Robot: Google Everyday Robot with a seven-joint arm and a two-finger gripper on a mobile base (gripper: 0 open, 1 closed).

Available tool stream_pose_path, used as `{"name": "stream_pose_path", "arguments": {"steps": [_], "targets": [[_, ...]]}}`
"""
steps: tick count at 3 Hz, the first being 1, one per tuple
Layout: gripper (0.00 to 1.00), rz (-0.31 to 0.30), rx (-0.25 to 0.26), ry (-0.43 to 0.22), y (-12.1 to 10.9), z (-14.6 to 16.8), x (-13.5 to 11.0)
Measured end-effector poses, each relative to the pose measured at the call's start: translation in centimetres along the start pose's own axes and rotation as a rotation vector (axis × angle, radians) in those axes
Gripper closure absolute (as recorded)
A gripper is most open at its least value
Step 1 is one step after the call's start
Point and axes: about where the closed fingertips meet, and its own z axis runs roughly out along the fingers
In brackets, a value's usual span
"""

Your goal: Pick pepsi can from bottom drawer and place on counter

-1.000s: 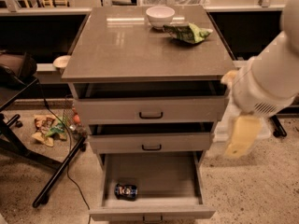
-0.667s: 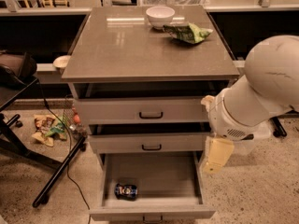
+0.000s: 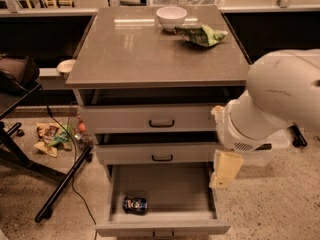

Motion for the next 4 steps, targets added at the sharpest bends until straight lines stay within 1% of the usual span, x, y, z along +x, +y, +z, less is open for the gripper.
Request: {"name": "stream_pose_path", "arguments": {"steps": [1,2,3,4], "targets": [[0.0,-0.019,-0.025,-0.042,0.9,5.0,-0.6],[0.0,-0.012,-0.038,-0.153,1.6,10.6,-1.3],[0.0,-0.003,-0.066,-0.265,2.0,15.4,-2.5],[0.0,-0.004,-0.066,-0.264,2.0,15.3,-2.5]]}}
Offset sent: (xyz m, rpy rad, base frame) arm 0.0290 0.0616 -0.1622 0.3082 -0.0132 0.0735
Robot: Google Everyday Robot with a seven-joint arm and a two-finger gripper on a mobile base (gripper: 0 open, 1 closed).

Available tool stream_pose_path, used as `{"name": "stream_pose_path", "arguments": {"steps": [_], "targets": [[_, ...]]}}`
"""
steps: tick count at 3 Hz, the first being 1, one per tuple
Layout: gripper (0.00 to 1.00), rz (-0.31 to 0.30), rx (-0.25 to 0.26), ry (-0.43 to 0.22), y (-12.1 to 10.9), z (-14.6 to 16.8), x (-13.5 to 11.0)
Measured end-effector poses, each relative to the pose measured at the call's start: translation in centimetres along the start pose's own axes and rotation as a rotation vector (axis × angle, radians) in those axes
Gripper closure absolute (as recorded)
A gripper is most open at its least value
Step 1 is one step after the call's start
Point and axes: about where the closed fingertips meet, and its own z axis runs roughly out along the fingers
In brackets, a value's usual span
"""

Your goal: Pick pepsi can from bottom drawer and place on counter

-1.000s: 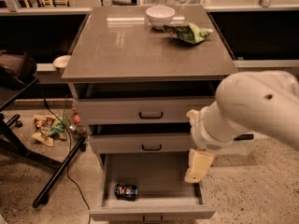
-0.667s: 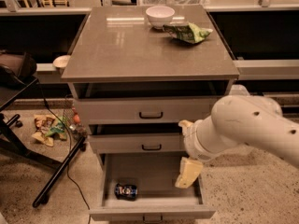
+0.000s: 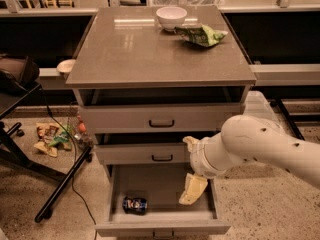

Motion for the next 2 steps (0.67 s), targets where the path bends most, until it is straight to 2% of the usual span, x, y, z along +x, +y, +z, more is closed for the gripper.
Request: {"name": "stream_pose_path", "arguments": {"steps": [1,2], "targets": [[0.0,0.008,-0.01,0.01,0.0,3.0,0.3],[0.0,0.019,-0.035,0.012,-0.2,9.1,1.0]]}}
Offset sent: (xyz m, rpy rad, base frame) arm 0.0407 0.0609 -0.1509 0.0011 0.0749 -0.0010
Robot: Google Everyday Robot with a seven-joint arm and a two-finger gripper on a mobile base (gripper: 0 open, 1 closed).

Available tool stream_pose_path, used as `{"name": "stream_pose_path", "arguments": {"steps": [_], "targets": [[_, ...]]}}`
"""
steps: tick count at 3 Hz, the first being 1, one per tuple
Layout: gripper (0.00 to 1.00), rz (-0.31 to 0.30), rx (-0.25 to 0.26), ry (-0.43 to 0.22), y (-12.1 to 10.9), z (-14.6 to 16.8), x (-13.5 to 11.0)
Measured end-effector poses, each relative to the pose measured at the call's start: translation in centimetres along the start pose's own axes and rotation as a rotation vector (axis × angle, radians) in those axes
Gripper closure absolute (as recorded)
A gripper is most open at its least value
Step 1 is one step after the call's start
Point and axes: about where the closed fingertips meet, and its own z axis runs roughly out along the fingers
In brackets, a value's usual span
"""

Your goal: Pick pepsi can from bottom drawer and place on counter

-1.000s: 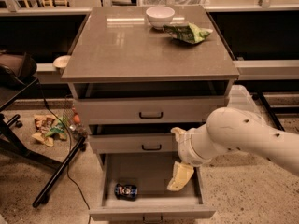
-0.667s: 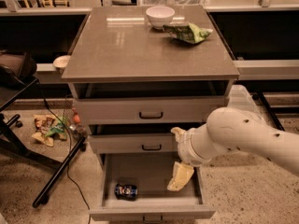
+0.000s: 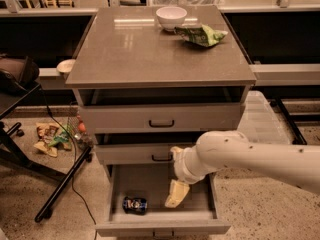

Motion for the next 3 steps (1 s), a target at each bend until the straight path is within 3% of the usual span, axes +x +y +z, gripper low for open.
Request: {"name": "stream_pose_path", "arguments": {"steps": [1,3], "targets": [[0.0,0.023,-0.021,-0.035,-0.1,6.5,0.7],[0.0,0.131,-0.082,-0.134,0.9,18.0,4.0]]}}
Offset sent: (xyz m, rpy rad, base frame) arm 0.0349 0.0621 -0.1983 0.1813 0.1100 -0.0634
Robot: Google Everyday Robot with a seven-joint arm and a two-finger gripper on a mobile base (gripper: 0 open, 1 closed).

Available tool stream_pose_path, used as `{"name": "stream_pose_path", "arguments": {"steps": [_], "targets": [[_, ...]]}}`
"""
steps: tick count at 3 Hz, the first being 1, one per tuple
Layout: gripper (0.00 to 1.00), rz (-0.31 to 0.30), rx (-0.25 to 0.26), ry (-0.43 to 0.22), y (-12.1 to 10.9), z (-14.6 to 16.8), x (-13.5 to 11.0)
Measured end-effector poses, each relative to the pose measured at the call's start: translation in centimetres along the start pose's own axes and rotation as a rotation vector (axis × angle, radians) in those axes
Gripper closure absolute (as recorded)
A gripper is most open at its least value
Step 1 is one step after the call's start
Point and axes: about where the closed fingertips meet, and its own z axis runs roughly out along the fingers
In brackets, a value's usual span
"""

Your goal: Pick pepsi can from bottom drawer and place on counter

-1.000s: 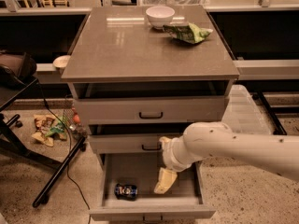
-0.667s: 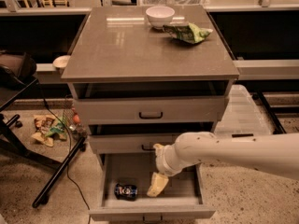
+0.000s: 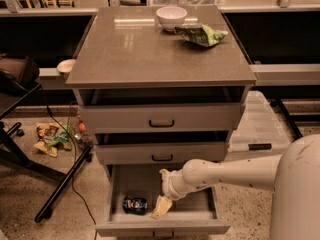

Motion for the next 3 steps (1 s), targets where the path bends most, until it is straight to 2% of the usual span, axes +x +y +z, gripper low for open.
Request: {"name": "stream_pose_path", "arguments": {"steps": [1,2,3], "targets": [[0.0,0.0,0.0,0.0,0.0,0.0,0.0],[0.0,0.008,0.013,-0.03,-0.7,2.4,0.2],[0.0,0.029,0.024,-0.061,-2.1,6.5,0.5]]}}
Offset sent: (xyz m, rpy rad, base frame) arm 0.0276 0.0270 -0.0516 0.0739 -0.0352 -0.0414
